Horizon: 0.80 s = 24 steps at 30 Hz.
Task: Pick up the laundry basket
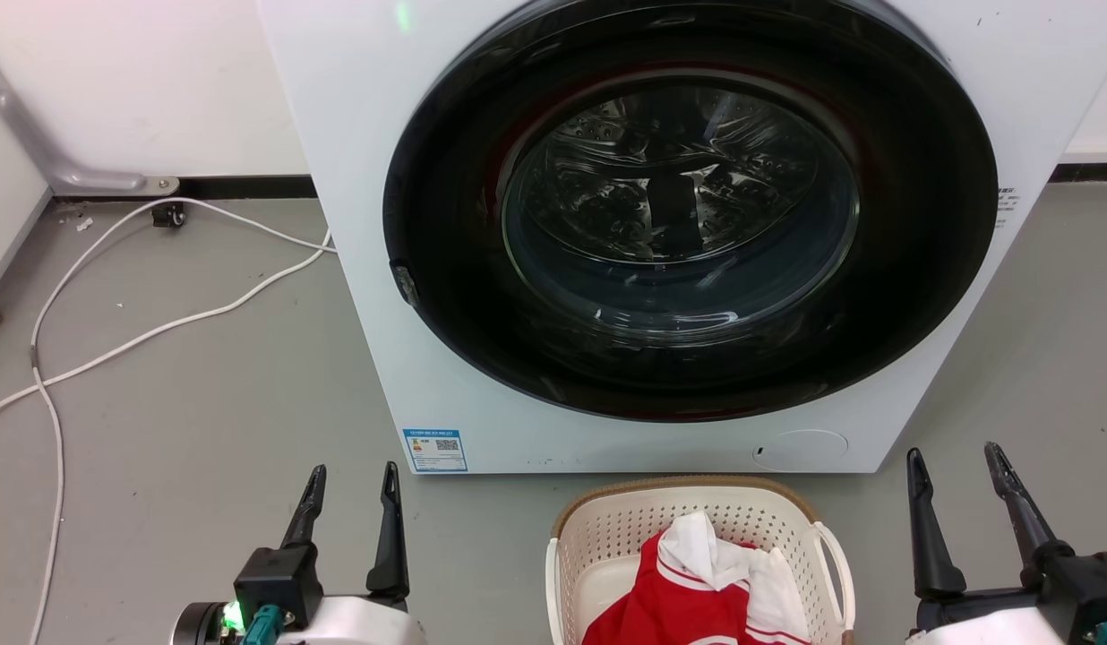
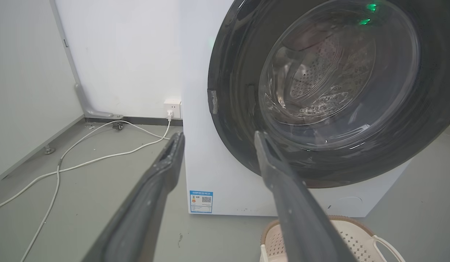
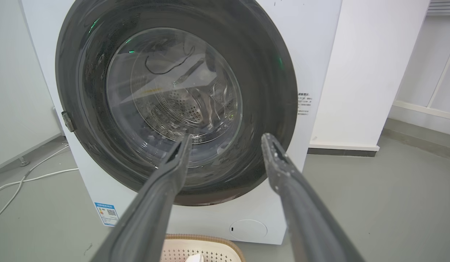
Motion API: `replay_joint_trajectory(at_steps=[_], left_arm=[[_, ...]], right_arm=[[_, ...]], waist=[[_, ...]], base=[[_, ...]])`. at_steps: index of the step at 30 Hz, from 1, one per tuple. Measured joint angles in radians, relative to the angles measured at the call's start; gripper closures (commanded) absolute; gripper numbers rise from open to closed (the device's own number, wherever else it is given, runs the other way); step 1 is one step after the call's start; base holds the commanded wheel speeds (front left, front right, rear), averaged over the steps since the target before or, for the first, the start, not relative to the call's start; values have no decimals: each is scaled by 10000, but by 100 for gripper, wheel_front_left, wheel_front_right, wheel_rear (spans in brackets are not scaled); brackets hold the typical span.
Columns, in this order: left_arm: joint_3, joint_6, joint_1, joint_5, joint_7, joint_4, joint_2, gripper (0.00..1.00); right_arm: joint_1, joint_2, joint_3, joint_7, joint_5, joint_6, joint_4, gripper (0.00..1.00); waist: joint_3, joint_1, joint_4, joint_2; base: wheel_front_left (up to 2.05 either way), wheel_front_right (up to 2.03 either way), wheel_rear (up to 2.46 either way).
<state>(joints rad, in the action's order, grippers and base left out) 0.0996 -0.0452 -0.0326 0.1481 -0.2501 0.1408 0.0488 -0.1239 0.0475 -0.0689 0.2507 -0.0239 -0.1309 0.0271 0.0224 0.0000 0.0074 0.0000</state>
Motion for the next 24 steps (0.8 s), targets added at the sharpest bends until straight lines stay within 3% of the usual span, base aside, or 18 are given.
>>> replay_joint_trajectory(at_steps=[24], left_arm=[[25, 0, -64, -311, -128, 102, 2, 0]], right_arm=[[-90, 4, 36, 125, -477, 0, -150, 0]], waist=[[6, 0, 23, 0]], base=[[0, 0, 0]])
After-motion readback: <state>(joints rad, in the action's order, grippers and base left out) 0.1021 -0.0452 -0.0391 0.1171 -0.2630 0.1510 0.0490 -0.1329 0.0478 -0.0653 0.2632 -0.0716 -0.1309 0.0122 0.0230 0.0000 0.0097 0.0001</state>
